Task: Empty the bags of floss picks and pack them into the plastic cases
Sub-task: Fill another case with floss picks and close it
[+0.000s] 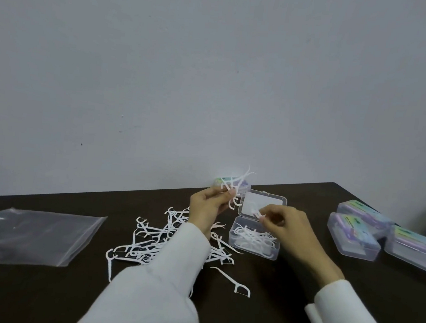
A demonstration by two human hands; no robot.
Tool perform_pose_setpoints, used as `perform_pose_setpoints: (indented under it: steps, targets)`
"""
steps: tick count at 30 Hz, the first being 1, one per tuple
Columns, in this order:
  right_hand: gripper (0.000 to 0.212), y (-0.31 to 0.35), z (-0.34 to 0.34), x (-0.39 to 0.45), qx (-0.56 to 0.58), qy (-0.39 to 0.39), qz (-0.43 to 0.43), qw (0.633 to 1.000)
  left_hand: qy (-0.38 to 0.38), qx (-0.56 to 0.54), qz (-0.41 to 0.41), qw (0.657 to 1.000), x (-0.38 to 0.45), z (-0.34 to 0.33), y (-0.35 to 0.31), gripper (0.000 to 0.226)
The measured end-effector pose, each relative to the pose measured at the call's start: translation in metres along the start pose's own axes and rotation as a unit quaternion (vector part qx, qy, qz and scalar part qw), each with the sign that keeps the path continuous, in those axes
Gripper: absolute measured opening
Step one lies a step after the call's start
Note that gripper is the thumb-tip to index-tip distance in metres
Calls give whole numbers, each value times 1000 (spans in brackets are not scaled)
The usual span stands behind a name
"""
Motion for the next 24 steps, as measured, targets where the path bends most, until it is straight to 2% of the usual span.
perform_pose_setpoints:
  steps: [2, 5, 10, 13, 17, 21, 24]
  targets:
    - [13, -4, 0, 0, -56, 40, 22, 997, 10, 21, -21, 1000, 1, 0, -3, 17]
    - [12, -5, 2, 0, -54, 69, 21, 996, 34, 100, -58, 993, 1, -3, 0, 17]
    - [18, -1, 21, 4, 21, -58, -21, 998, 81, 276, -165, 943, -4, -8, 8, 15]
    - [22, -3, 23, 4, 68, -67, -62, 994, 116, 351, -218, 903, -7, -10, 10, 19]
    - [14, -8, 18, 3, 28, -11, -59, 998, 146, 418, -257, 859, -10, -10, 15, 17]
    - [11, -11, 17, 3, -16, 39, -39, 998, 176, 437, -255, 845, -9, -9, 19, 24]
    - [14, -9, 16, 2, -31, 65, -12, 997, 188, 428, -254, 847, -10, -9, 18, 33]
Point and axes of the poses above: each hand's wrist, its own x-axis towards the middle knuckle, its own z-axis out of the back of the hand, y = z × x, the point moved 3 cm from there along x, towards the middle knuckle, and after that the axes turned 13 degrees about -y, right-handed, at the moved point
